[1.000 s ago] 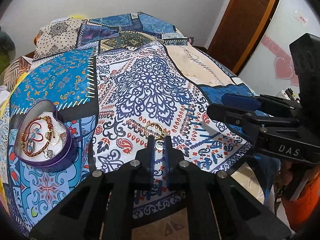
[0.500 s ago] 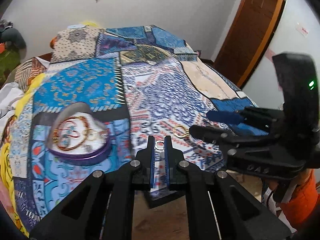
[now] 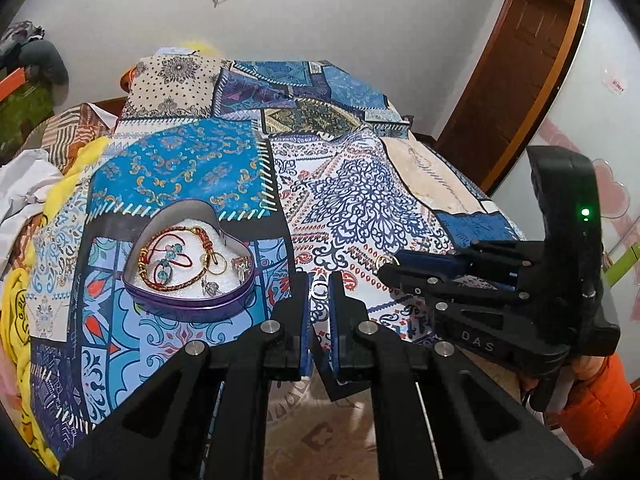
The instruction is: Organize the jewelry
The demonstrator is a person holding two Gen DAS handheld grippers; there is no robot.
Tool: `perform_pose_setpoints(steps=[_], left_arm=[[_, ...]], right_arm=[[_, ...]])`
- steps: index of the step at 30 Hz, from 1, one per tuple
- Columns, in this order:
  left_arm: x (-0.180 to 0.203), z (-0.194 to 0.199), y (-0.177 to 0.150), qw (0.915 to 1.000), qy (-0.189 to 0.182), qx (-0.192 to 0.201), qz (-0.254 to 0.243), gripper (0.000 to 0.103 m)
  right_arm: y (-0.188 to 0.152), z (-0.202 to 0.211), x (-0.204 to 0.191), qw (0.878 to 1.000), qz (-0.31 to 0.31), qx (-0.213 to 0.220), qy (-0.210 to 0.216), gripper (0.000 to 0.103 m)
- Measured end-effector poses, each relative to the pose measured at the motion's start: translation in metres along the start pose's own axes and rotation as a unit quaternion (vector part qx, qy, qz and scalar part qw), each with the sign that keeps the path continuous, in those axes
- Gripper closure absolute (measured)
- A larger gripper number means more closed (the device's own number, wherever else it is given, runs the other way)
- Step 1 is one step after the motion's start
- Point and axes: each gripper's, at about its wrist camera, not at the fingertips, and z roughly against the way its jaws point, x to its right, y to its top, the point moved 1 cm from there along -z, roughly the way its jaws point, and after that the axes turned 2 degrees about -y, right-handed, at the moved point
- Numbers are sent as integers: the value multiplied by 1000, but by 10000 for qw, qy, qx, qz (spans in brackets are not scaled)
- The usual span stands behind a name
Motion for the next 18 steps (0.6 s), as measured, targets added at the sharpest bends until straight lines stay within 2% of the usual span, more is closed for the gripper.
perform_pose_setpoints(steps=[1, 2, 10, 18], left_arm=[[1, 3, 1, 10000, 1, 30, -9, 96], [1, 6, 2, 10000, 7, 62, -18, 96], [1, 27, 2, 9997, 63, 254, -35, 96], [-6, 46, -1, 9990, 131, 424, 13, 96]], right_arm=[[0, 1, 0, 10000, -42, 4, 14, 93], [1, 2, 2, 9999, -99, 4, 47, 94], [6, 23, -7, 9995, -166, 254, 56, 95], [8, 42, -18, 9985, -33, 521, -136, 95]])
